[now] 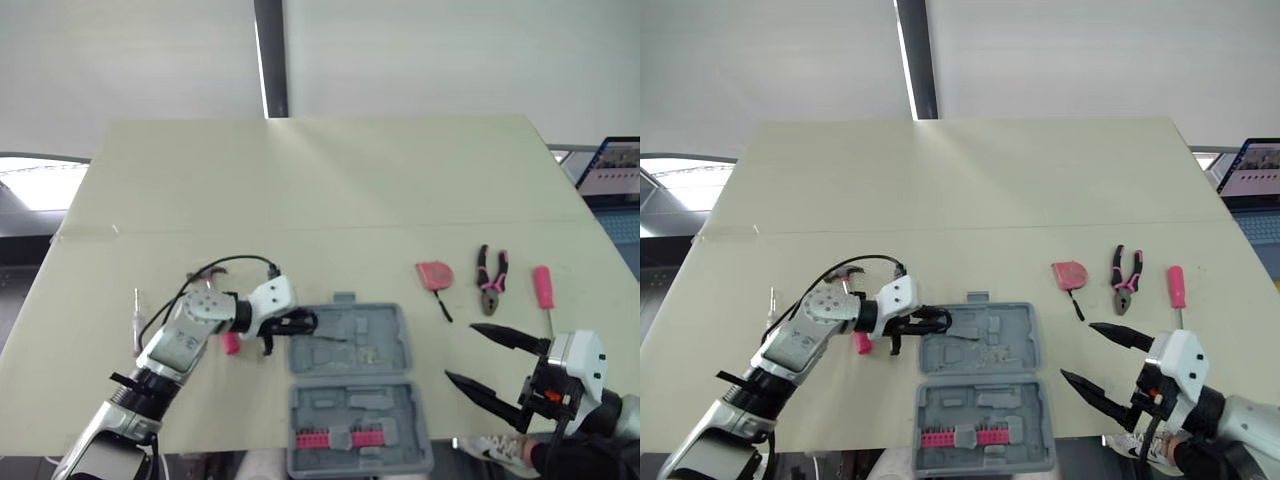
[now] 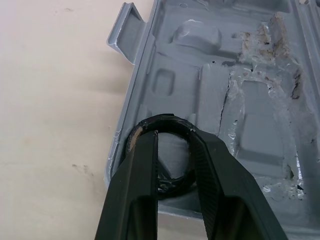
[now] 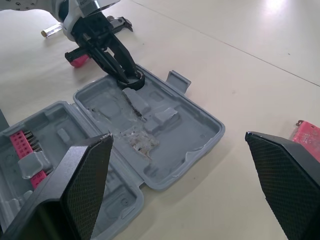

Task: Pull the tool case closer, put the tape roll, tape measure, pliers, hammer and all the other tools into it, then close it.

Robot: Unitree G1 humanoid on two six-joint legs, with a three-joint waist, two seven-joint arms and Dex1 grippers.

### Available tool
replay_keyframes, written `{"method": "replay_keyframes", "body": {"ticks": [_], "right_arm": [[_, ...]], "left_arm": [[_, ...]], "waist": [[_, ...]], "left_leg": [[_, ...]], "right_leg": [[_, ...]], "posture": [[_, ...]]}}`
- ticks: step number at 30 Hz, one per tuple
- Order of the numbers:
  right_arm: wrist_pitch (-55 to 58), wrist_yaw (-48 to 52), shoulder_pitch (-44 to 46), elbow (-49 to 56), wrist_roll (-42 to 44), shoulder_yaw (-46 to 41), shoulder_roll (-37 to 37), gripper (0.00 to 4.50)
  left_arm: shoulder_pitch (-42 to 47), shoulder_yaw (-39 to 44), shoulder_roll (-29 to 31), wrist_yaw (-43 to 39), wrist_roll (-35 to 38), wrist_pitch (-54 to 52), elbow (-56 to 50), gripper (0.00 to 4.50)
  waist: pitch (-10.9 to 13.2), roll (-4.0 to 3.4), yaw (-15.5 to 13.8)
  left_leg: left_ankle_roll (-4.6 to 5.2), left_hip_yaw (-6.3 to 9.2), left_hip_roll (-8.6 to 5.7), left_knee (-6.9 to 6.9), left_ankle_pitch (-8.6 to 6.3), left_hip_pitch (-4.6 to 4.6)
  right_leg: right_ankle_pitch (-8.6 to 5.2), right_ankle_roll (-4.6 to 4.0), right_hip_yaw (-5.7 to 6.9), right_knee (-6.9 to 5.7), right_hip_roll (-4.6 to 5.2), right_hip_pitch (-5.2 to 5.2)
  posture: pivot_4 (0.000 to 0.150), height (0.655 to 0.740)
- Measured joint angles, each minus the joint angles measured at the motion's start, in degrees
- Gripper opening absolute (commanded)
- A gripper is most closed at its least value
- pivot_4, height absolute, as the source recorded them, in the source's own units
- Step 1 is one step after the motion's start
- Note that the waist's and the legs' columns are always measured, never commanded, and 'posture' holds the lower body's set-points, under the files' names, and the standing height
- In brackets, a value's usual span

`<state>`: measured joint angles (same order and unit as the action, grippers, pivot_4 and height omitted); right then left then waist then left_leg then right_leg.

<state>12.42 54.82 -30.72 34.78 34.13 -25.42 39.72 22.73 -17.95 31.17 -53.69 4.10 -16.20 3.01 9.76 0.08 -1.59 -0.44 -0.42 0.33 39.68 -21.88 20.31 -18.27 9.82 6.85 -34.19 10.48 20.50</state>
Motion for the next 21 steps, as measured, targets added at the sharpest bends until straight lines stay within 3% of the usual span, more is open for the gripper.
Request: {"method": "replay_keyframes", "body": {"ticks": [21], "right_arm": [[-1.16, 0.72, 0.10, -1.16, -0.02, -1.01, 0.00, 4.50]], "left_arm": [[-1.78, 0.37, -1.32, 1.91, -1.08, 7.54, 3.58, 1.12]], "waist": [[-0.09, -0.09, -0.04]], "left_leg": [[0.00, 0.00, 0.00, -0.02, 0.00, -0.10]], "right_leg": [[0.00, 0.00, 0.00, 0.01, 0.00, -0.09]], "posture": [[0.150, 0.7373]]}}
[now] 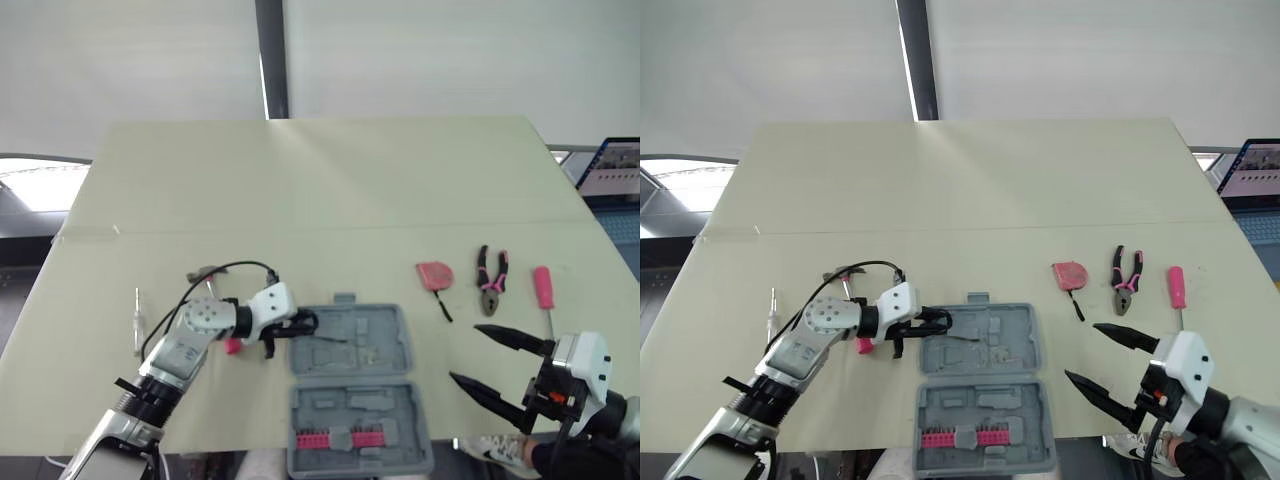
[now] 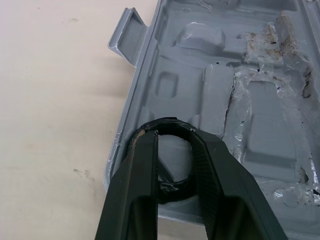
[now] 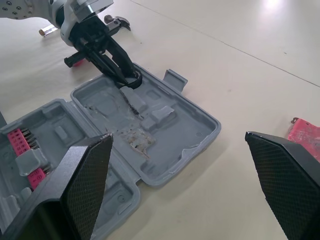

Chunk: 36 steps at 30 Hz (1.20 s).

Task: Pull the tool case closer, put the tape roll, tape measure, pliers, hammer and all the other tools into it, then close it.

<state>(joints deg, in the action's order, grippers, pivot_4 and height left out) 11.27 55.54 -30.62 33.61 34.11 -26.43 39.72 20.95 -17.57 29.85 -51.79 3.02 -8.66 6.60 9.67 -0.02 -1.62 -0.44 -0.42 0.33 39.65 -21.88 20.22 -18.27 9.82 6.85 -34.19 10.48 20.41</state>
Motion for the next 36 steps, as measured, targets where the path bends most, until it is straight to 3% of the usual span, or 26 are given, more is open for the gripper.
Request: {"method": "replay_keyframes", "body": {"ticks": [7, 13, 19, 22, 27, 31, 36], "right_arm": [[-0.03, 0.00, 0.50, -0.28, -0.10, -0.03, 0.00, 4.50], [1.51, -0.04, 1.81, -1.21, 0.14, 0.13, 0.36, 4.50], [6.77, -0.80, 3.15, -2.30, 0.50, 2.54, 1.26, 4.50], [7.46, -1.90, 3.56, -3.27, -1.54, 5.05, 0.90, 4.50], [7.44, -2.72, 4.15, -5.29, -3.51, 7.02, 0.17, 4.50], [6.79, -2.63, 2.81, -5.36, -3.90, 7.12, 0.10, 4.50], [4.06, -1.90, 0.50, -6.27, -5.00, 6.83, 0.07, 4.50]], "left_arm": [[-0.37, 4.31, -2.19, -0.94, 5.62, -4.69, -0.53, 1.12], [-0.59, 14.01, 0.97, -0.68, 15.64, -15.34, -15.35, 1.12], [-18.48, 23.22, 7.12, -0.80, 22.16, -21.21, -24.97, 1.12], [-31.33, 26.37, 7.46, -0.29, 21.69, -19.40, -27.39, 1.99], [-49.46, 30.74, 3.49, 1.71, 22.60, -15.59, -35.15, 4.44], [-58.33, 34.66, -0.90, 3.20, 24.01, -11.11, -41.14, 4.48], [-67.01, 38.82, -5.01, 3.70, 22.49, -2.73, -41.39, 4.48]], "waist": [[-0.02, -0.02, 0.05], [-0.03, -0.05, 0.29], [-0.12, -0.23, 0.84], [-0.13, -0.21, 0.58], [-0.13, -0.17, -0.39], [-0.15, -0.19, -0.64], [-0.16, -0.17, -0.68]], "left_leg": [[0.00, 0.01, 0.01, 0.00, 0.00, 0.03], [0.00, 0.02, 0.03, -0.02, 0.00, 0.00], [-0.01, -0.03, 0.05, -0.28, 0.00, -0.09], [-0.01, -0.05, 0.06, -0.28, -0.01, -0.08], [-0.01, -0.02, 0.06, -0.18, -0.02, -0.01], [-0.03, -0.06, 0.08, -0.15, -0.06, -0.06], [0.03, -0.11, 0.09, -0.15, -0.12, -0.05]], "right_leg": [[0.00, 0.00, 0.00, 0.00, 0.00, 0.02], [0.00, 0.00, -0.01, 0.00, 0.00, 0.02], [-0.01, -0.03, -0.01, 0.08, 0.00, 0.05], [-0.01, -0.03, -0.04, 0.17, 0.00, 0.02], [-0.01, -0.02, -0.05, 0.34, 0.01, -0.07], [-0.01, -0.02, -0.07, 0.39, -0.01, -0.14], [-0.01, -0.03, -0.08, 0.45, -0.02, -0.14]], "posture": [[0.150, 0.7373], [0.150, 0.7373], [0.150, 0.7373], [0.150, 0.7373], [0.150, 0.7373], [0.150, 0.7373], [0.150, 0.7373]]}}
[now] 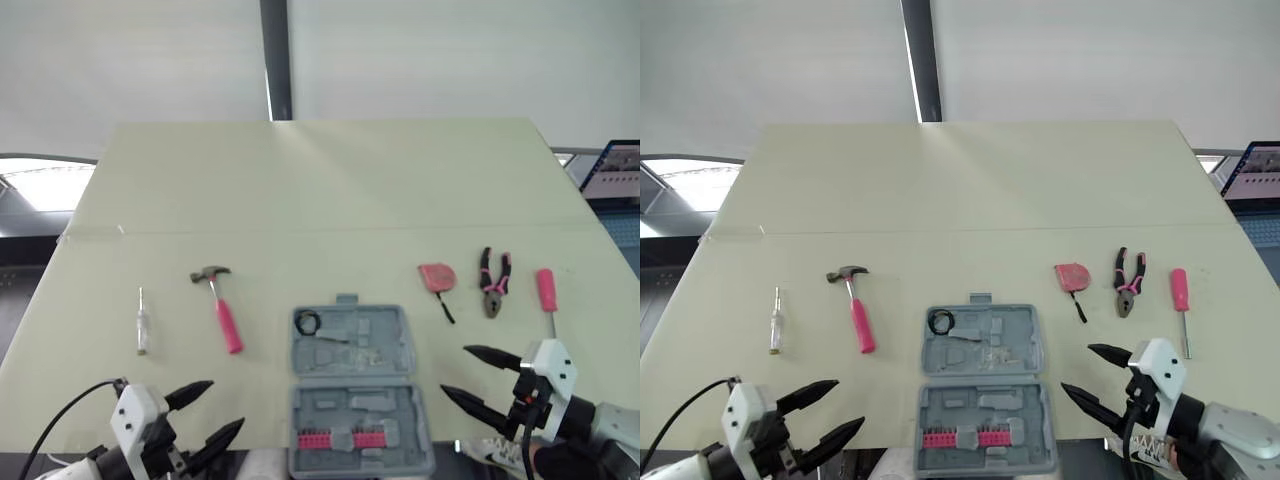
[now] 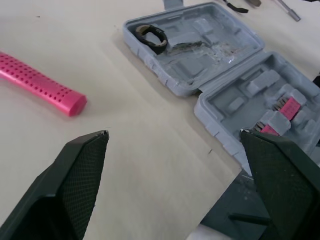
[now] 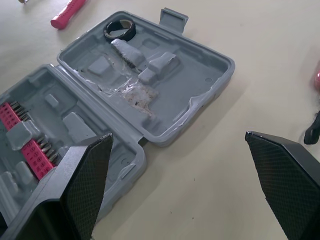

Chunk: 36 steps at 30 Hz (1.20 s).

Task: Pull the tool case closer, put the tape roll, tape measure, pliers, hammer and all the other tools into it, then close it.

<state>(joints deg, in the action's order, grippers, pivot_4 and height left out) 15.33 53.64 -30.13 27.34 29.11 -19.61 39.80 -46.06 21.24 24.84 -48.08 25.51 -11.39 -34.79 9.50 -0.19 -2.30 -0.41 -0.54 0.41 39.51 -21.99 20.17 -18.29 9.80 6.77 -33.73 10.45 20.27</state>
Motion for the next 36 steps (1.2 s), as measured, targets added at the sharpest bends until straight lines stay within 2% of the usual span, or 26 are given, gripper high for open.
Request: {"method": "replay_keyframes", "body": {"ticks": [6, 15, 21, 26, 29, 36], "right_arm": [[-1.99, 0.84, -0.54, -2.55, -0.78, -0.51, 0.00, 4.50], [-3.63, 1.51, 0.23, -4.53, -1.20, -0.51, 0.01, 4.50], [-4.06, 1.13, 1.12, -5.71, -1.34, -1.00, -0.42, 4.50], [-3.35, -1.31, 2.25, -6.47, -1.45, -1.30, -1.33, 4.50], [-0.42, -5.29, 4.28, -6.47, -2.09, -1.41, -1.75, 4.50], [19.33, -19.23, 19.25, -5.66, -2.08, 0.85, -1.47, 4.50]], "left_arm": [[-2.86, 1.16, -1.87, -0.51, -1.13, 7.91, 3.35, 4.48], [-1.20, 0.04, -0.86, -2.01, -0.79, 11.62, 5.46, 4.48], [7.17, -5.21, 2.73, -6.71, 2.45, 11.96, 3.44, 4.48], [13.04, -9.14, 3.00, -5.75, 2.47, 11.20, 1.55, 4.48], [14.06, -9.76, 3.07, -4.81, 2.44, 10.69, 1.58, 4.48], [16.14, -11.05, 3.51, -3.31, 2.12, 9.53, 1.77, 4.48]], "waist": [[-0.02, -0.03, -0.15], [-0.02, -0.04, -0.08], [-0.06, -0.11, -0.44], [-0.14, -0.22, -0.06], [-0.18, -0.29, 0.34], [-0.23, -0.43, 0.95]], "left_leg": [[0.04, -0.02, 0.02, 0.00, -0.04, 0.00], [0.05, -0.04, 0.05, 0.02, -0.06, 0.00], [0.05, -0.04, 0.05, 0.09, -0.06, 0.00], [0.03, -0.04, 0.07, 0.09, -0.07, -0.02], [0.02, -0.05, 0.11, 0.09, -0.07, -0.02], [-0.01, -0.05, 0.14, 0.10, -0.08, 0.00]], "right_leg": [[-0.01, -0.02, 0.00, 0.03, -0.02, 0.00], [-0.01, -0.02, 0.00, 0.00, -0.03, 0.01], [-0.01, -0.02, 0.00, -0.04, -0.03, 0.00], [-0.01, -0.01, 0.02, -0.07, -0.06, 0.00], [-0.01, -0.01, 0.03, -0.07, -0.09, 0.00], [-0.01, -0.02, 0.02, -0.08, -0.12, 0.05]], "posture": [[0.150, 0.7373], [0.150, 0.7373], [0.150, 0.7373], [0.150, 0.7373], [0.150, 0.7373], [0.150, 0.7373]]}}
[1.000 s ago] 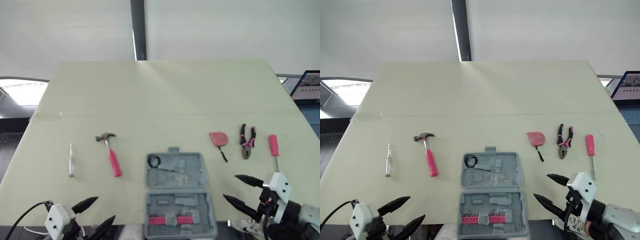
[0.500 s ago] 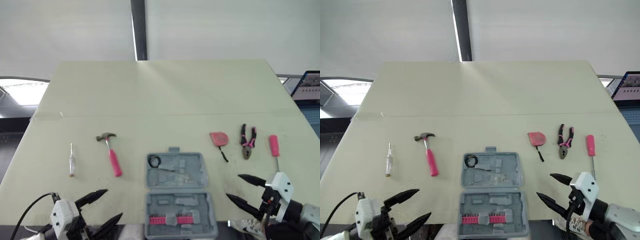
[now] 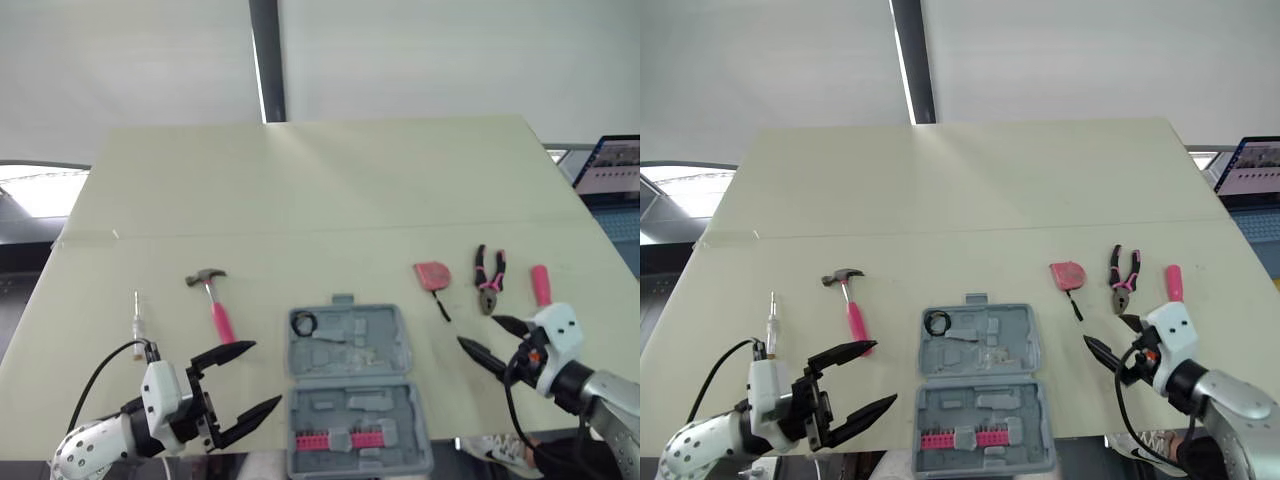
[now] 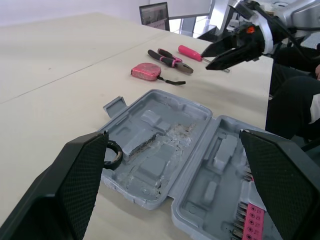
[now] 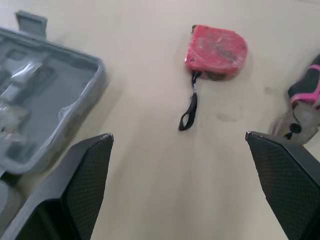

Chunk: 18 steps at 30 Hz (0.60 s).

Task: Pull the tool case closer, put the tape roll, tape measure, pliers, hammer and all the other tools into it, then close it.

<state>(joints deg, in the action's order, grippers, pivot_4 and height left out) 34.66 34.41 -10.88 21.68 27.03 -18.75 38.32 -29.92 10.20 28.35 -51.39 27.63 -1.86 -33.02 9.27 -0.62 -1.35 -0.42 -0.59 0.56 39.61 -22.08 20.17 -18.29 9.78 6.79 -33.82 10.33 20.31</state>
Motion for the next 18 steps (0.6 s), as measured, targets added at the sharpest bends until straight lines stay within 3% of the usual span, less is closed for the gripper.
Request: {"method": "replay_keyframes", "body": {"ticks": [7, 18], "right_arm": [[11.23, -9.30, 12.19, -1.40, -1.98, 6.22, -3.60, 4.50], [15.41, -17.76, 20.06, -9.75, -6.93, 10.33, -11.47, 4.50]], "left_arm": [[0.77, -0.71, 0.52, 1.36, -1.13, -0.19, -0.02, 4.48], [1.56, -1.28, 1.59, 3.98, -2.06, -1.21, -0.27, 4.48]], "waist": [[0.00, -0.01, -0.13], [0.01, -0.04, 0.04]], "left_leg": [[0.00, 0.01, -0.02, 0.01, 0.00, 0.04], [-0.01, -0.03, 0.00, -0.01, 0.00, 0.06]], "right_leg": [[0.00, 0.00, 0.00, -0.02, 0.00, 0.04], [0.00, 0.00, 0.00, -0.06, -0.01, 0.14]], "posture": [[0.150, 0.7373], [0.150, 0.7373]]}}
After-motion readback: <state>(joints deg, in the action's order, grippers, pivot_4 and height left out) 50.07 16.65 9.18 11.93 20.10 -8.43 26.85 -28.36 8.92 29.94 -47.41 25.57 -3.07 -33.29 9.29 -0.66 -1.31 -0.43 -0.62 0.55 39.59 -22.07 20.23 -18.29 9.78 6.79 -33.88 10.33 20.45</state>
